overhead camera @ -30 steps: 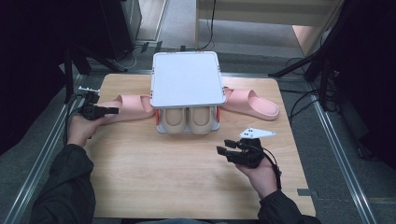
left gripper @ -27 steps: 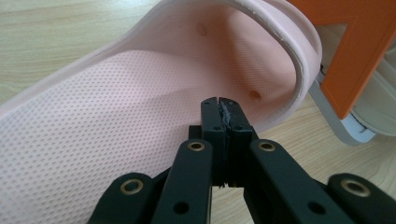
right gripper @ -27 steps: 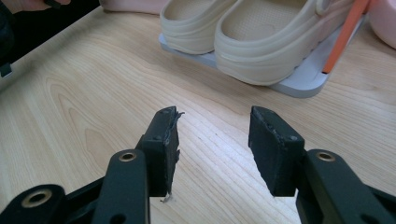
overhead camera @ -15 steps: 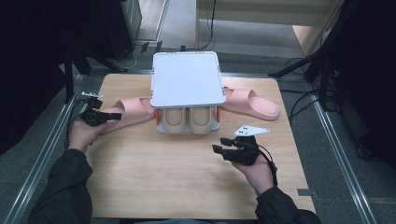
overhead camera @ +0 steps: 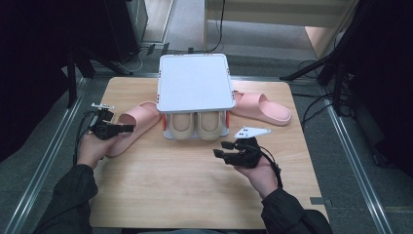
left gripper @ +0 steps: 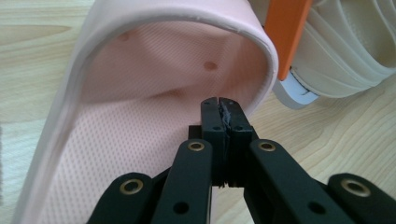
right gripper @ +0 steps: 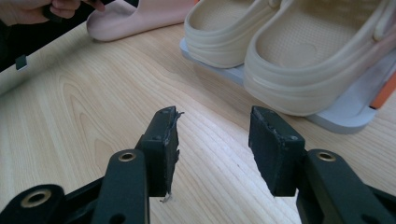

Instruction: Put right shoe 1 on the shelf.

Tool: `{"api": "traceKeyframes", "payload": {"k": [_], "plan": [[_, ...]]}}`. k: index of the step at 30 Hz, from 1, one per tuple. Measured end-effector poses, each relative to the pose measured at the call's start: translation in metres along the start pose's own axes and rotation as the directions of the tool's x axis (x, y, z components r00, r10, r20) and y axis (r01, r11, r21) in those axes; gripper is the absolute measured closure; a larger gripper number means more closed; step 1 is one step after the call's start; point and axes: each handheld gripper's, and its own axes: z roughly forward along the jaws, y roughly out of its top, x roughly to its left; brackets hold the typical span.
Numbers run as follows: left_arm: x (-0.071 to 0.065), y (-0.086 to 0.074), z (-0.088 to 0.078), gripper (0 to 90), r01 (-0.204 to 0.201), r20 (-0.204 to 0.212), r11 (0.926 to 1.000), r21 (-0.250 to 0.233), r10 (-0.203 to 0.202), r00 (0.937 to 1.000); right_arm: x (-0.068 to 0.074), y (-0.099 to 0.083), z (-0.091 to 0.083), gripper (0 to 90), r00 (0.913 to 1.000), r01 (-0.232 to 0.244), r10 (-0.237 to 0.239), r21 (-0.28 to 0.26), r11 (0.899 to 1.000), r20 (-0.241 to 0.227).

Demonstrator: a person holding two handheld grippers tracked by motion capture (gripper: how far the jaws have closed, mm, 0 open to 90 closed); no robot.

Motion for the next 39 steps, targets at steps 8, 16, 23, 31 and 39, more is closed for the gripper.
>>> {"api": "traceKeyframes", "payload": {"k": [8,16,23,31,39], "plan": [[-0.020,-0.002,0.005,88.7,0.013,0.000,0.9999,0.002,-0.013,0.9999,0.001,0.006,0.006,53.2,0.9997,0.014,-0.014,0.001,1.000,-0.019],[-0.030,-0.002,0.012,88.5,0.024,0.020,0.9997,-0.003,-0.024,0.9995,0.003,0.008,0.011,53.2,0.9993,0.025,-0.025,0.014,1.000,-0.028],[-0.032,-0.001,0.009,83.0,0.017,0.009,0.9996,-0.021,-0.017,0.9998,0.002,0.008,0.009,53.3,0.9996,0.013,-0.013,0.010,1.000,-0.026],[-0.028,-0.002,-0.023,68.8,0.021,-0.008,0.9976,-0.066,-0.021,0.9997,0.000,0.008,0.006,53.4,0.9997,-0.002,0.002,0.012,1.000,-0.025],[-0.015,-0.009,-0.043,58.1,0.022,-0.042,0.9956,-0.091,-0.026,0.9988,-0.002,0.007,0.001,53.3,0.9998,-0.009,0.009,0.003,1.000,-0.016]]}}
